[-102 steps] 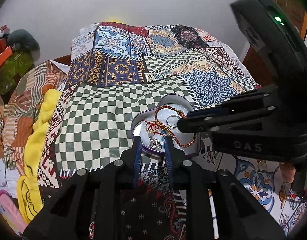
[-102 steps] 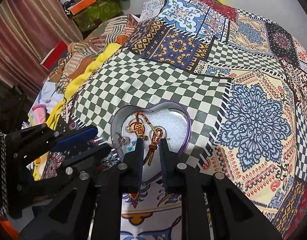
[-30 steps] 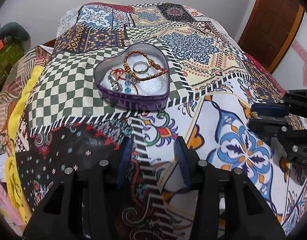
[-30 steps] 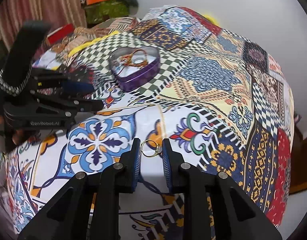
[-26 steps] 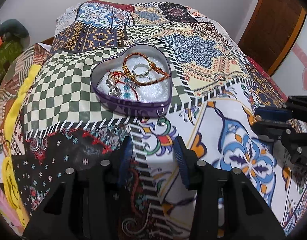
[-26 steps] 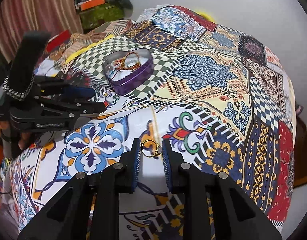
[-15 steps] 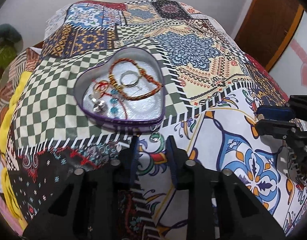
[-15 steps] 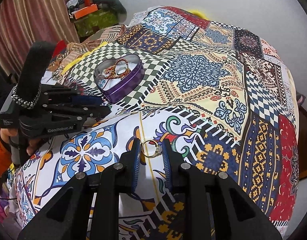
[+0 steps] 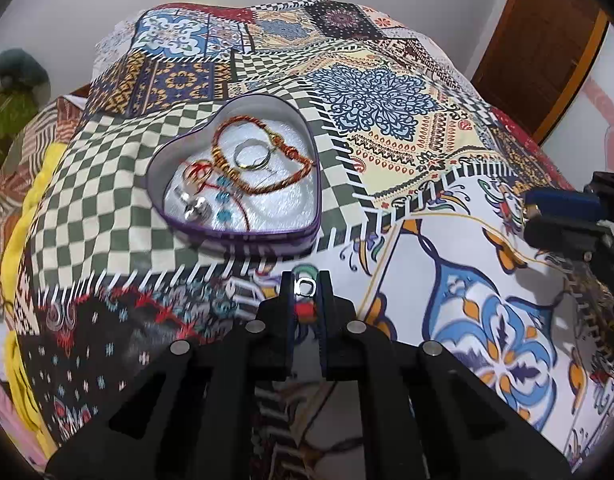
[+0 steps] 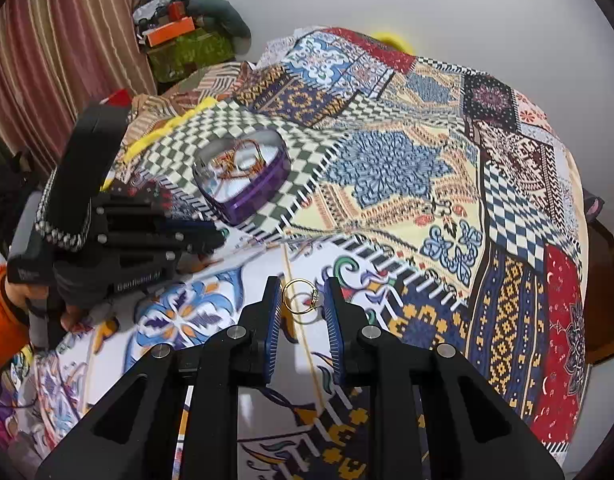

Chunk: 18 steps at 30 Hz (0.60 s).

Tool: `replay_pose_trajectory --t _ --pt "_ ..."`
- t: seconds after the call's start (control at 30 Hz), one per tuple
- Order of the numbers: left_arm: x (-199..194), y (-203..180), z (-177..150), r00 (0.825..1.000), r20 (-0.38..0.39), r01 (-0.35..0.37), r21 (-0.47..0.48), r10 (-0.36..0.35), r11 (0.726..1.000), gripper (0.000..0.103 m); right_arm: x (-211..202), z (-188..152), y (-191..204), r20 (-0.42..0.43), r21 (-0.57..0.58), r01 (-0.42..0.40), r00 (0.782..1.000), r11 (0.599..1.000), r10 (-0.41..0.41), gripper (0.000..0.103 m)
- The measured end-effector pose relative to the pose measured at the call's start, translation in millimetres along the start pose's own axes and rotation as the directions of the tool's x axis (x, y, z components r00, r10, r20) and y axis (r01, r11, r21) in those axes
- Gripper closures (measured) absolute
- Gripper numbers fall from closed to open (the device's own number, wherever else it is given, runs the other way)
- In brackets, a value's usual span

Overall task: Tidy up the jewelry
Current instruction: 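Carry both pieces over the heart tin and open both tools to drop them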

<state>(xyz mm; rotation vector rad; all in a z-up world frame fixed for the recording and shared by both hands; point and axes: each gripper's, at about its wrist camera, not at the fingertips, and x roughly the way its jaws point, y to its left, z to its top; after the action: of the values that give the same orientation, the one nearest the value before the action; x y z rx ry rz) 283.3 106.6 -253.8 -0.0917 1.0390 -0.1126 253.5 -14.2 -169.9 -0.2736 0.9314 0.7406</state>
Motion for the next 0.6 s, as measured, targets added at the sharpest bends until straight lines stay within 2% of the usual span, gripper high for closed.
replay_pose_trajectory --t 0.13,0.33,0.6 --pt "-15 4 -7 1.000 0.018 -0.008 -0.015 0.008 1.000 0.095 -6 8 7 0.022 -0.005 -0.003 1.000 1.000 0.004 0.084" --pt "-54 13 -10 0.995 0.093 -0.023 -0.029 0.026 0.999 0.095 -15 22 22 0.061 -0.016 -0.012 0.998 1.000 0.012 0.084" --pt "-105 28 4 0.976 0.214 -0.024 -0.057 0.036 0.998 0.095 -22 48 37 0.126 -0.011 -0.031 0.992 0.999 0.032 0.084"
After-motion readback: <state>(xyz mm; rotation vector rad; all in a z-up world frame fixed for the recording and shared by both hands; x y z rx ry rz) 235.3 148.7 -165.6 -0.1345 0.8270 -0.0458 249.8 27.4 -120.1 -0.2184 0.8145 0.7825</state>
